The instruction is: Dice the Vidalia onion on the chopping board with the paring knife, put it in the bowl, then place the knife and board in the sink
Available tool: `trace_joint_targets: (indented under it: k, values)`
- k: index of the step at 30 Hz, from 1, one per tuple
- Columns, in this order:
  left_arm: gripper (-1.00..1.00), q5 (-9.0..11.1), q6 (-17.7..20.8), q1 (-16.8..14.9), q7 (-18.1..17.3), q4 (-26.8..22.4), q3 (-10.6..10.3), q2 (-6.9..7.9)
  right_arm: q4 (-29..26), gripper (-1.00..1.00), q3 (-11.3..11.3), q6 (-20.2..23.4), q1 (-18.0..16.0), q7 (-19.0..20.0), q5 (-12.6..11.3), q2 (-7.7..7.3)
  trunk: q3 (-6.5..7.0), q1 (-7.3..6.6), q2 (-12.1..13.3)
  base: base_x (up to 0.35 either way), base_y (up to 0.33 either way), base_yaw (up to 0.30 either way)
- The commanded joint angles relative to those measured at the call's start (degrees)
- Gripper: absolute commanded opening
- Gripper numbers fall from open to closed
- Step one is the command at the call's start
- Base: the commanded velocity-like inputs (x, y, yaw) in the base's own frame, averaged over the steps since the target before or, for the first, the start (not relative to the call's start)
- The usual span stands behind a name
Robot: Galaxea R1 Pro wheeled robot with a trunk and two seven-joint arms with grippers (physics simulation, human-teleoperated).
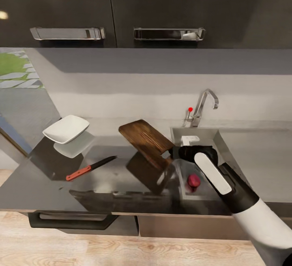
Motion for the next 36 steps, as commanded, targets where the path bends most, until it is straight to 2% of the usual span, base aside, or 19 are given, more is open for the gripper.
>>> trace_joint_targets:
  k: [1,4,6,7,12,14,16,17,19,23,25,26,27,30,31,32,34,35,36]
  values:
    - [1.00,0.1,-0.1,0.0,0.0,-0.1,0.0,-0.01,-0.2,-1.00,-1.0,1.9,-0.1,0.5,0.0,-0.11,-0.10,0.04,-0.1,0.002,0.000,0.000]
    - [1.00,0.0,-0.1,0.0,0.0,-0.1,0.0,-0.01,-0.6,-1.00,-2.5,4.3,-0.1,2.0,2.4,-0.24,-0.10,0.04,-0.1,0.000,0.000,0.000]
    - [1.00,0.0,-0.1,0.0,0.0,-0.1,0.0,-0.01,-0.9,-1.00,-2.9,4.9,-0.2,2.7,6.8,-0.25,-0.10,0.04,-0.1,0.000,0.000,0.000]
    - [1.00,0.0,-0.1,0.0,0.0,-0.1,0.0,-0.01,-1.0,-1.00,-2.9,5.0,-0.2,3.1,7.9,-0.26,-0.10,0.04,-0.1,0.000,0.000,0.000]
    - [1.00,0.0,-0.1,0.0,0.0,-0.1,0.0,0.01,-1.3,-1.00,-2.5,5.2,-0.2,5.1,10.0,-0.38,-0.10,0.04,-0.1,0.000,0.000,0.000]
    - [1.00,0.0,-0.1,0.0,0.0,-0.1,0.0,0.01,-1.4,-1.00,-1.4,5.2,-0.2,5.7,10.3,-0.82,-0.10,0.04,-0.1,0.000,0.000,0.000]
    - [1.00,0.0,-0.1,0.0,0.0,-0.1,0.0,0.04,-1.7,-1.00,2.2,5.2,-0.2,6.6,11.2,-1.33,-0.10,0.04,-0.1,0.000,0.000,0.000]
    - [1.00,0.0,-0.1,0.0,0.0,-0.1,0.0,0.06,-2.1,-1.00,5.1,5.1,-0.2,7.9,12.4,-1.55,-0.10,0.04,-0.1,0.000,0.000,0.000]
    - [1.00,0.0,-0.1,0.0,0.0,0.0,0.0,0.07,-2.2,-1.00,6.3,5.0,-0.2,9.4,13.6,-1.61,-0.10,0.04,-0.1,0.000,0.000,0.000]
    - [1.00,0.0,-0.1,0.0,0.0,0.0,0.0,0.08,-2.5,-1.00,7.2,4.8,-0.2,16.1,16.2,-1.95,-0.10,0.04,-0.1,0.000,0.000,0.000]
    - [1.00,-0.1,-0.1,0.0,0.0,-0.1,0.0,0.08,-2.6,-1.00,7.3,4.3,-0.2,19.4,18.8,-2.63,-0.10,0.04,-0.1,0.000,0.000,0.000]
    - [1.00,-0.1,-0.1,0.0,0.0,-0.1,0.0,0.08,-2.6,-1.00,7.3,3.8,-0.2,21.0,20.3,-2.83,-0.10,0.04,-0.1,0.000,0.000,0.000]
    - [1.00,-0.1,-0.1,0.0,0.0,-0.1,0.0,0.08,-2.6,-1.00,7.3,2.8,-0.2,24.7,23.6,-3.04,-0.10,0.04,-0.1,0.000,0.000,0.000]
    - [1.00,-0.2,-0.1,0.0,0.0,-0.1,0.0,0.08,-2.6,-1.00,7.0,2.3,-0.2,32.2,27.6,-3.27,-0.10,0.04,-0.1,0.000,0.000,0.000]
    - [1.00,-0.2,-0.1,0.0,0.0,-0.1,0.0,0.08,-2.6,-1.00,6.2,2.2,-0.2,37.5,30.2,-3.43,-0.10,0.04,-0.1,0.000,0.000,0.000]
    - [1.00,-0.2,-0.1,0.0,0.0,-0.1,0.0,0.08,-2.6,-1.00,5.8,2.2,-0.2,38.8,31.0,-3.45,-0.10,0.04,-0.1,0.000,0.000,0.000]
    - [1.00,-0.2,-0.1,0.0,0.0,-0.2,0.0,0.08,-2.6,-1.00,3.9,2.1,-0.2,43.6,34.2,-3.51,-0.10,0.04,-0.1,0.000,0.000,0.000]
    - [1.00,-0.2,-0.1,0.0,0.0,-0.2,0.0,0.08,-2.6,-1.00,2.6,2.1,-0.2,48.3,37.6,-3.51,-0.10,0.04,-0.1,0.000,0.000,0.000]
    - [1.00,-0.2,-0.1,0.0,0.0,-0.2,0.0,0.08,-2.6,-1.00,2.5,2.1,-0.2,49.5,38.5,-3.52,-0.10,0.04,-0.1,0.000,0.000,0.000]
